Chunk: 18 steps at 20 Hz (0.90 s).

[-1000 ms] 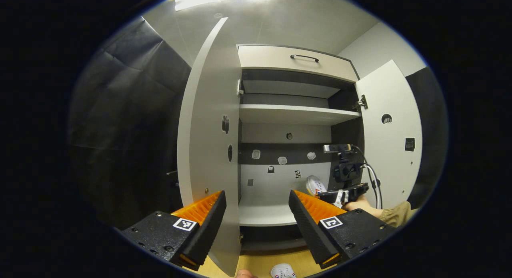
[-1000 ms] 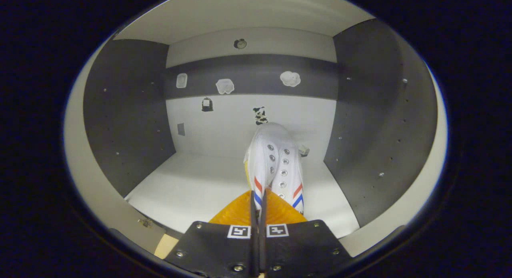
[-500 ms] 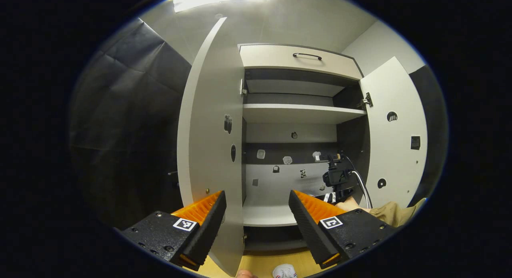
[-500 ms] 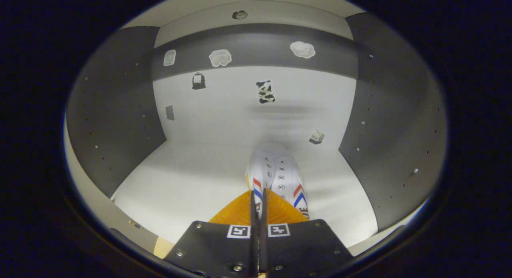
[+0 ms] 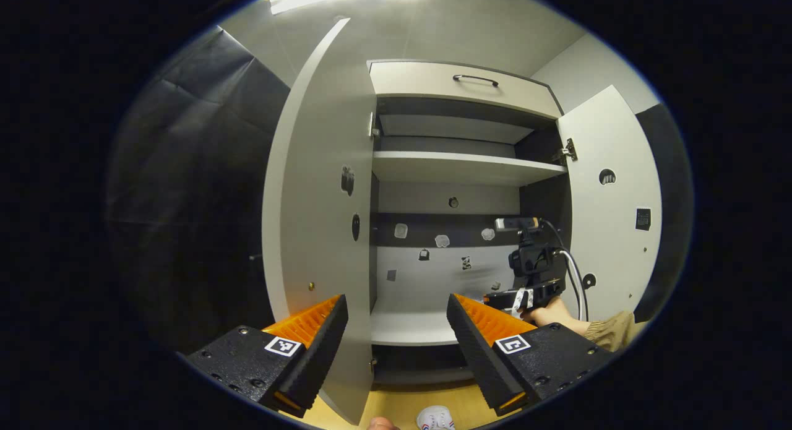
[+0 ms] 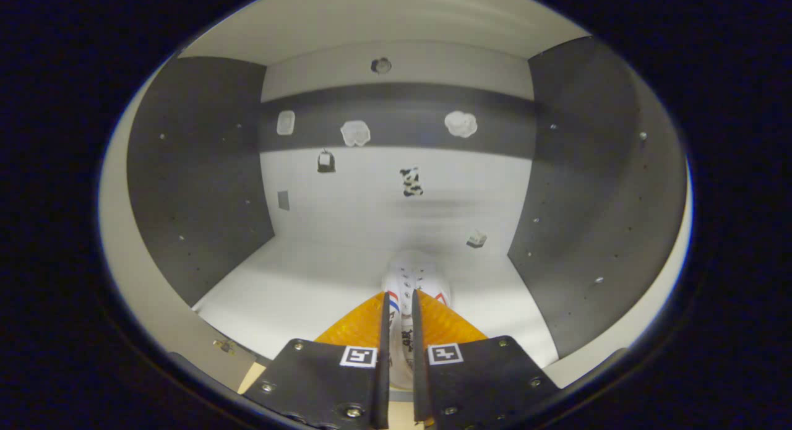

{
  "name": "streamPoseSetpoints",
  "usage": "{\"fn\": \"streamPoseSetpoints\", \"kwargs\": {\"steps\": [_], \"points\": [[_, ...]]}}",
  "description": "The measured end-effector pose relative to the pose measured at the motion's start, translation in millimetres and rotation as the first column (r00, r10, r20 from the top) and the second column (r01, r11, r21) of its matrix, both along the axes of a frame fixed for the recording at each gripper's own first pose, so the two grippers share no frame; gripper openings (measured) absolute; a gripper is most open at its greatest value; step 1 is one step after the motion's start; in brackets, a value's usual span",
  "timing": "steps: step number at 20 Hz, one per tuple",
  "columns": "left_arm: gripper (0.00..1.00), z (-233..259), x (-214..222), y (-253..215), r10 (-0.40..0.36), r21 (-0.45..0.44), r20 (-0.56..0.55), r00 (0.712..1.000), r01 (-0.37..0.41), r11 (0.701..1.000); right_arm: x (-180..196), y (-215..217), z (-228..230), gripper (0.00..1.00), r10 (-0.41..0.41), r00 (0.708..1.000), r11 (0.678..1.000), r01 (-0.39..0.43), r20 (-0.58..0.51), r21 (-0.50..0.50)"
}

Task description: Grab one shoe with the right hand and put it into the shoe cabinet, grab the other shoe with the left hand and put it into the shoe cabinet; then close the right door with the right hand and the left door with the left hand.

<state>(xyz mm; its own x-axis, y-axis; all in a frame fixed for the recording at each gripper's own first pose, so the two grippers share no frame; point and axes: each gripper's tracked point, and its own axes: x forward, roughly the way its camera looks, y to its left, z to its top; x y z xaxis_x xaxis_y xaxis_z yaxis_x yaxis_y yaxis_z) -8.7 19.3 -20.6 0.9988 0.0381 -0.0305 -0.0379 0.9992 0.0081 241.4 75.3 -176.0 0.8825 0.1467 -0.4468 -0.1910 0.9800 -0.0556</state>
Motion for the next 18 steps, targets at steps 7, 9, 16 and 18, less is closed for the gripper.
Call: {"fn": "streamPoseSetpoints", "kwargs": {"steps": [7,9,16,18], "points": [[0.98,-57.2,12.1,-40.1,-0.108,-0.03,-0.126,0.986,0.105,0.994,-77.4,-27.1,102.9,0.16,-0.029,0.983,0.997,0.017,0.182,0.069],[0.98,-85.4,16.6,-48.4,-0.134,-0.057,-0.186,0.973,0.126,0.99,-99.6,-34.1,123.0,0.24,-0.036,0.977,0.996,0.017,0.212,0.09],[1.0,-238.0,21.2,-61.8,-0.198,-0.113,-0.479,0.855,0.164,0.98,-159.4,-56.1,171.7,0.54,-0.074,0.95,0.993,0.041,0.303,0.114],[1.0,-284.5,16.4,-57.6,-0.192,-0.107,-0.56,0.806,0.16,0.981,-172.7,-59.4,185.3,0.54,-0.083,0.94,0.992,0.045,0.331,0.12]]}}
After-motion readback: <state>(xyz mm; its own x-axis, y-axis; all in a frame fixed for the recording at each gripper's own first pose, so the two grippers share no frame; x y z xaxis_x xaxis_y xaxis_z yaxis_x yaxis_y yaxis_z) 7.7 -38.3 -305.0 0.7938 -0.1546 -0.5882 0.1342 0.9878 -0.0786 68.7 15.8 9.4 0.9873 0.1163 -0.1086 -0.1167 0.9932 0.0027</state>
